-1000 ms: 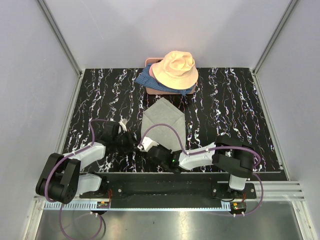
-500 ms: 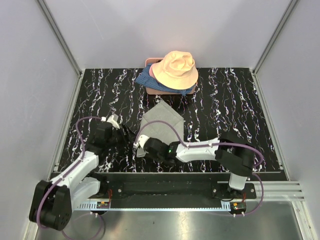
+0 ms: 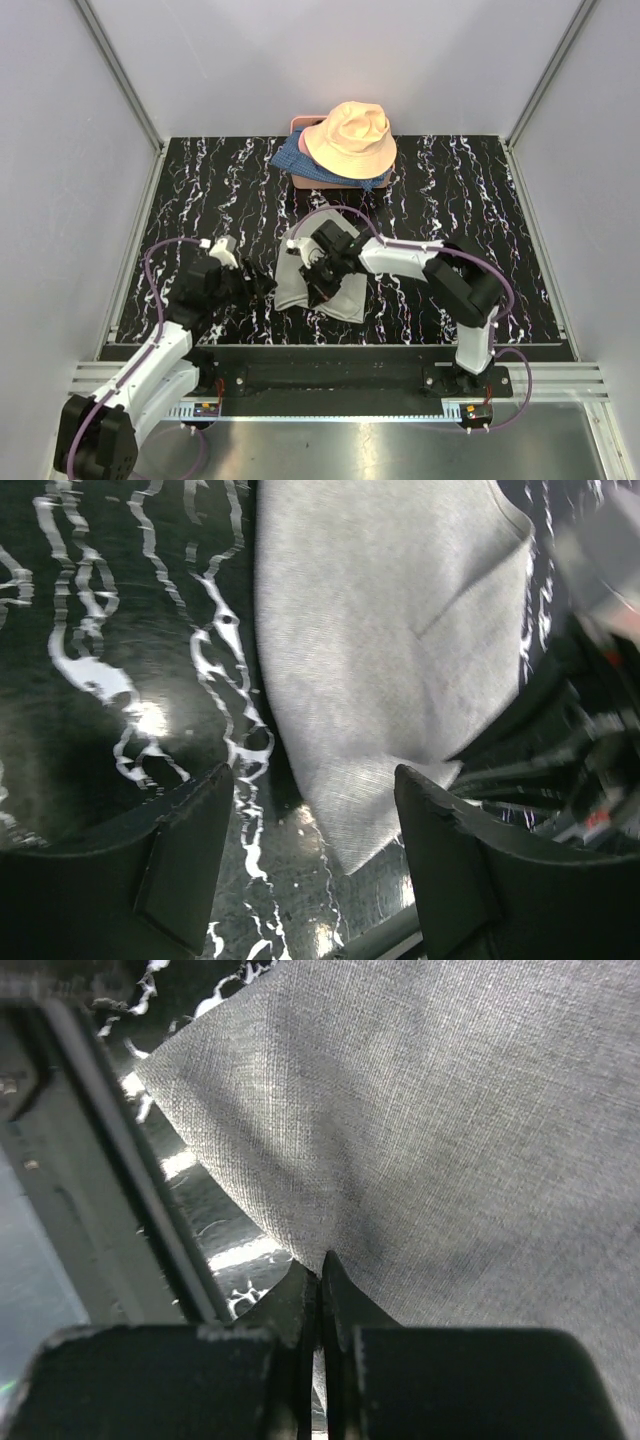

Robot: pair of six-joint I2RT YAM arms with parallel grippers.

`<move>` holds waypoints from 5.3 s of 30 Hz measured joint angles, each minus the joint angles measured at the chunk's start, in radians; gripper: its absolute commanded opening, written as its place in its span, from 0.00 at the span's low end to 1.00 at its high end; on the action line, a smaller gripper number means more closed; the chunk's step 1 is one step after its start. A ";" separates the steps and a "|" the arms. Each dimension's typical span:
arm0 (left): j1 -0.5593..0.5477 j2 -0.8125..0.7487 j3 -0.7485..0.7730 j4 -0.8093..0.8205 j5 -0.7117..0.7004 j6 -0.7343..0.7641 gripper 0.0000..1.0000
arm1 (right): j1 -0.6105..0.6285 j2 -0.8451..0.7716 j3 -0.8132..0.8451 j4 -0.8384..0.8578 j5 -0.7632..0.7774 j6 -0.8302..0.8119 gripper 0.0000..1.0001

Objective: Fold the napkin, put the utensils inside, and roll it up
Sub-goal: Roll the napkin with the utensil

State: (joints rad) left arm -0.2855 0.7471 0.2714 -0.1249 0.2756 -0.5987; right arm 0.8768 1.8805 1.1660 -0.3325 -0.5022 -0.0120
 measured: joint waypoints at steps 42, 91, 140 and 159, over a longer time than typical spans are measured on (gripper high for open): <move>-0.439 0.050 0.014 0.043 -0.340 -0.019 0.27 | -0.174 0.292 0.180 -0.165 -0.461 0.037 0.00; -0.263 0.402 0.166 0.011 -0.186 0.070 0.00 | -0.179 0.309 0.199 -0.176 -0.468 0.063 0.06; -0.232 0.492 0.218 -0.012 -0.109 0.113 0.00 | 0.215 -0.306 -0.339 0.270 0.439 -0.018 0.59; -0.232 0.463 0.218 -0.021 -0.084 0.125 0.47 | 0.232 -0.183 -0.279 0.241 0.614 -0.008 0.01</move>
State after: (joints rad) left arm -0.5179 1.2098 0.4892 -0.1455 0.1917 -0.4736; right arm 1.1088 1.6974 0.8871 -0.0914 0.1120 -0.0204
